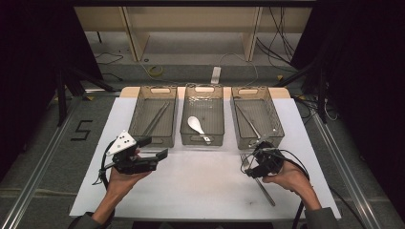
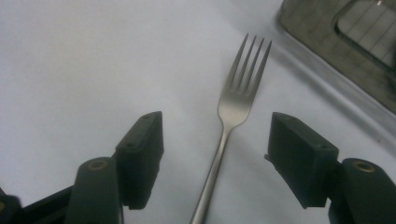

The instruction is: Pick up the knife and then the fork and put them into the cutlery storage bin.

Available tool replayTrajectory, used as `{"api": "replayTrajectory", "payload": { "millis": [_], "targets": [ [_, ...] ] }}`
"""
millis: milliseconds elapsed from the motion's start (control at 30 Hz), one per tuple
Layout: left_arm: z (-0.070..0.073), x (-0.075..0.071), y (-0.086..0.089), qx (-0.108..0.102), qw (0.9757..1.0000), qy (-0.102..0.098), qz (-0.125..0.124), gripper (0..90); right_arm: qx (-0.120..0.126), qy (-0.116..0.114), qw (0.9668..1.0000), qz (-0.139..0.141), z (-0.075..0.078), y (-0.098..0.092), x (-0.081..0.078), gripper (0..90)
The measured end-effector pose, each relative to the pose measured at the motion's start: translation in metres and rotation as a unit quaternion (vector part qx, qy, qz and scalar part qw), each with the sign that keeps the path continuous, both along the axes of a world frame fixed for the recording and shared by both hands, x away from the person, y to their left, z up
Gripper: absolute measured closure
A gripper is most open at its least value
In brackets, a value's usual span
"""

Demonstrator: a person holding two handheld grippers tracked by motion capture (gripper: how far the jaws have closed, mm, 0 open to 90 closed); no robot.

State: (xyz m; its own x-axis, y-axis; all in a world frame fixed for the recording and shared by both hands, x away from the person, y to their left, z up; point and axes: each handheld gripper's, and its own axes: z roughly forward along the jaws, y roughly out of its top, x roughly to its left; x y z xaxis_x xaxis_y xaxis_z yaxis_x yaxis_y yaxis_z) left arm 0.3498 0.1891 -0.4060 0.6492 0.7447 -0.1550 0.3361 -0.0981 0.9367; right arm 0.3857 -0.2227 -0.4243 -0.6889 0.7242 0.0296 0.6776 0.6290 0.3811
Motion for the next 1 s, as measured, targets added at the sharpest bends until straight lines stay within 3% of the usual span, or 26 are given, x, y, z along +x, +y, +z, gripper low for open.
{"api": "replayTrajectory", "payload": {
  "millis": [100,500,1000],
  "targets": [
    [0.000,0.000,0.000,0.000,1.0000,0.001,0.000,18.7,-0.020,0.006,0.9998,-0.002,-0.006,-0.002,-0.003,41.4],
    [0.000,0.001,0.000,0.002,1.0000,0.001,-0.001,18.7,-0.045,0.031,0.9985,0.001,-0.022,-0.006,-0.006,54.2],
    [0.000,0.000,0.000,0.005,1.0000,0.000,-0.002,18.7,-0.062,0.045,0.9970,0.012,-0.030,-0.004,-0.005,63.8]
  ]
}}
